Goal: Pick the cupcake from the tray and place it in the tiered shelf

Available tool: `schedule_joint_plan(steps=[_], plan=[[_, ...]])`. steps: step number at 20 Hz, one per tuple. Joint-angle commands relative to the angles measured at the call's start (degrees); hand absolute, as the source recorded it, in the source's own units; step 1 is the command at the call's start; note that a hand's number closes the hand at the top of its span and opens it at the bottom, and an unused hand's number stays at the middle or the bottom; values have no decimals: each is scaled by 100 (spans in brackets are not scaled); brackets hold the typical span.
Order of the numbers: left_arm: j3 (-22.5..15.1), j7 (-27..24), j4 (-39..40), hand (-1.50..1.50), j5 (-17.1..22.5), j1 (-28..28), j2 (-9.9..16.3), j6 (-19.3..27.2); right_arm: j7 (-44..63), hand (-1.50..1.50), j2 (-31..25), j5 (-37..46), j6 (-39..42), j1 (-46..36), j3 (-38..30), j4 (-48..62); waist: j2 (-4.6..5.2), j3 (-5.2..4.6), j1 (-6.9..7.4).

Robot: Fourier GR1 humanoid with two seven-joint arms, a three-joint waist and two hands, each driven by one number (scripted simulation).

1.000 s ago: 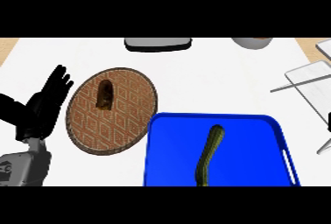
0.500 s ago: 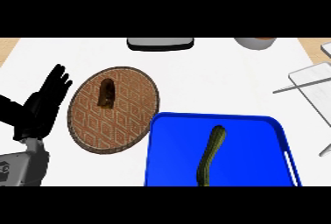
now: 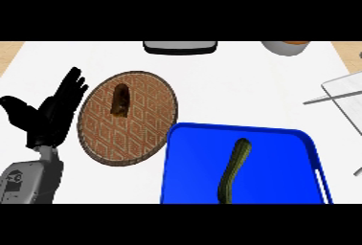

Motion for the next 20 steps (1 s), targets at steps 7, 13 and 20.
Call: schedule_joint_plan(steps=[7, 13, 20], plan=[[132, -186, -85, 0, 105, 360, 130, -296, -1409, -150, -844, 17, -1648, -284, -183, 2157, 2, 2, 73], [-104, 88, -36, 0, -156, -171, -197, 122, -1697, -150, -1650, -605, -1538, -331, -280, 2964, -4, -1, 20], [-38, -37, -278, 0, -103, 275, -64, -86, -980, -150, -2757, -1488, 238, 53, -784, 4199, -20, -2, 0]])
